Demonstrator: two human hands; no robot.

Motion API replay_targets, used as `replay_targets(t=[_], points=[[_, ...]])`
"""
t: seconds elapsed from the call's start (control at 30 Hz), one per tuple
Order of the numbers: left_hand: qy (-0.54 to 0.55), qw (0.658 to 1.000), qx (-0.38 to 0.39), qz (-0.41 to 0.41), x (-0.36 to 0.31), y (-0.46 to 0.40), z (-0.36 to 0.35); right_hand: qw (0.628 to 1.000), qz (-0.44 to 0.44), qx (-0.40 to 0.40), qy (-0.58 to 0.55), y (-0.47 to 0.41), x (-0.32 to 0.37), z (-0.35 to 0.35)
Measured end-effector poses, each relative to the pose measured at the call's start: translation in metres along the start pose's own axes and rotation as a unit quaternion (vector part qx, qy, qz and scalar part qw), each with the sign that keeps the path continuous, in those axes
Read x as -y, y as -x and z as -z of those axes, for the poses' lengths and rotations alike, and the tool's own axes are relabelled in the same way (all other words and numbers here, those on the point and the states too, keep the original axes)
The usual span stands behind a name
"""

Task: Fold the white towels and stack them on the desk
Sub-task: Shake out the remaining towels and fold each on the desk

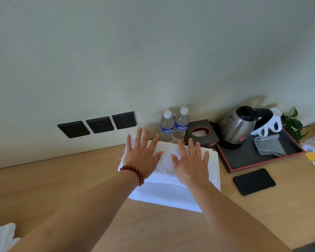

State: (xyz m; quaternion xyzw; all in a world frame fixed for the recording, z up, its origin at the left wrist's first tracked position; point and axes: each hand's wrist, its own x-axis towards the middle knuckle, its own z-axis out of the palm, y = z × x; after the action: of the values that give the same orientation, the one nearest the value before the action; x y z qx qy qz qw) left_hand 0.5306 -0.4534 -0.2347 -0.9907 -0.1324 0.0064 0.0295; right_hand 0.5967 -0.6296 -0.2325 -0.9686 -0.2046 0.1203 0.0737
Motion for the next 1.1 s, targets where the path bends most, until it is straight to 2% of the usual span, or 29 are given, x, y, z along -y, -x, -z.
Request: replay_targets(t=[0.1,0.2,0.47,0.83,1.1], points=[[0.021,0.996,0.079,0.025,-0.002,-0.001,-0.013,0.999,-0.017,0.019,0.029,0.001,-0.014,-0.013],[0.056,0.991,0.118,0.037,-0.002,-0.004,-0.022,0.999,-0.026,0.022,0.031,0.001,-0.026,-0.019],[0.062,0.992,0.106,0.042,-0.003,-0.001,-0.039,0.999,-0.014,-0.035,0.035,0.003,-0.035,-0.043],[0.05,0.993,0.095,0.052,-0.009,-0.004,-0.053,0.998,-0.012,-0.05,0.03,-0.007,-0.042,-0.054],[0.072,0.984,0.16,0.037,0.002,-0.014,-0.032,0.999,-0.012,0.043,0.005,-0.011,-0.035,-0.025]])
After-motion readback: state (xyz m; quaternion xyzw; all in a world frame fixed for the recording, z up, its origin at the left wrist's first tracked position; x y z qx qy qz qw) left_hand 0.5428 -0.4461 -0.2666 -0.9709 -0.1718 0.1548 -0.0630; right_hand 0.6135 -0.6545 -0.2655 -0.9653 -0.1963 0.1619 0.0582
